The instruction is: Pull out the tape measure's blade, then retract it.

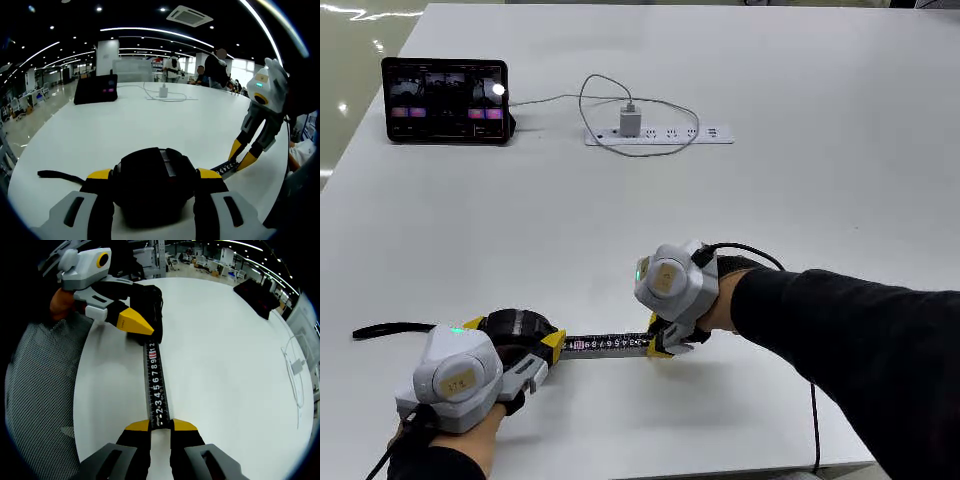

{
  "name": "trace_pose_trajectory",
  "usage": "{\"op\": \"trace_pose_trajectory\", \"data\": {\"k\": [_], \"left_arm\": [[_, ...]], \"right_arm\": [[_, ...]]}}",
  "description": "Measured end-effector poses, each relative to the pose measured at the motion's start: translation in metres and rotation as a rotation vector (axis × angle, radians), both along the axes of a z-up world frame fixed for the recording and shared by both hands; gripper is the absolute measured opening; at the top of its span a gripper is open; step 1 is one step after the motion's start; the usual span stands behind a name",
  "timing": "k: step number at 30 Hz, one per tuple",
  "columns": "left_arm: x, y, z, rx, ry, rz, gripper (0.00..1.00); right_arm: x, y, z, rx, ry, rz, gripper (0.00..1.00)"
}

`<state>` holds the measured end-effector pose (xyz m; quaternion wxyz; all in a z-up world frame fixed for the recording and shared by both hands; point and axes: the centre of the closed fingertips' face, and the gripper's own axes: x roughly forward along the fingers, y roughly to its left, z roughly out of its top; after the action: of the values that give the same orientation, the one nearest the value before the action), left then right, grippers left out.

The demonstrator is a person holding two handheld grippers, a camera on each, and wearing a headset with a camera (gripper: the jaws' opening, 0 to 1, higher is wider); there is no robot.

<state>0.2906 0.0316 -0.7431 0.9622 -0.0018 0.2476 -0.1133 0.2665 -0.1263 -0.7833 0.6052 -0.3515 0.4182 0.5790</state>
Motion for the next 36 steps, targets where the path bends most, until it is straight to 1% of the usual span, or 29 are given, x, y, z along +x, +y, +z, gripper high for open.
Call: {"op": "trace_pose_trajectory", "data": {"k": [4,11,16,18,19,22,30,36], "left_arm": [[0.000,0.001,0.000,-0.009,0.003,0.003,0.60],[0.000,0.001,0.000,-0.018,0.005,0.003,0.60],[0.000,0.000,0.000,-0.017,0.004,0.003,0.60],[0.000,0.001,0.000,-0.018,0.004,0.003,0.60],[0.000,0.001,0.000,-0.018,0.004,0.001,0.60],[0.000,0.001,0.000,-0.020,0.005,0.000,0.60],[0.000,0.001,0.000,-0.020,0.006,0.000,0.60],[0.000,0.000,0.000,-0.018,0.006,-0.002,0.60]], "right_arm": [[0.001,0.002,0.000,0.006,0.004,0.006,0.10],[0.000,0.005,0.001,0.020,0.015,-0.003,0.10],[0.000,0.008,0.000,0.027,0.012,0.003,0.10],[0.000,0.010,0.001,0.040,0.018,-0.011,0.10],[0.000,0.012,0.002,0.055,0.024,-0.017,0.10],[-0.001,0.014,0.001,0.075,0.030,-0.017,0.10],[-0.001,0.020,0.000,0.074,0.021,-0.010,0.10],[-0.002,0.025,0.001,0.083,0.021,-0.005,0.10]]}}
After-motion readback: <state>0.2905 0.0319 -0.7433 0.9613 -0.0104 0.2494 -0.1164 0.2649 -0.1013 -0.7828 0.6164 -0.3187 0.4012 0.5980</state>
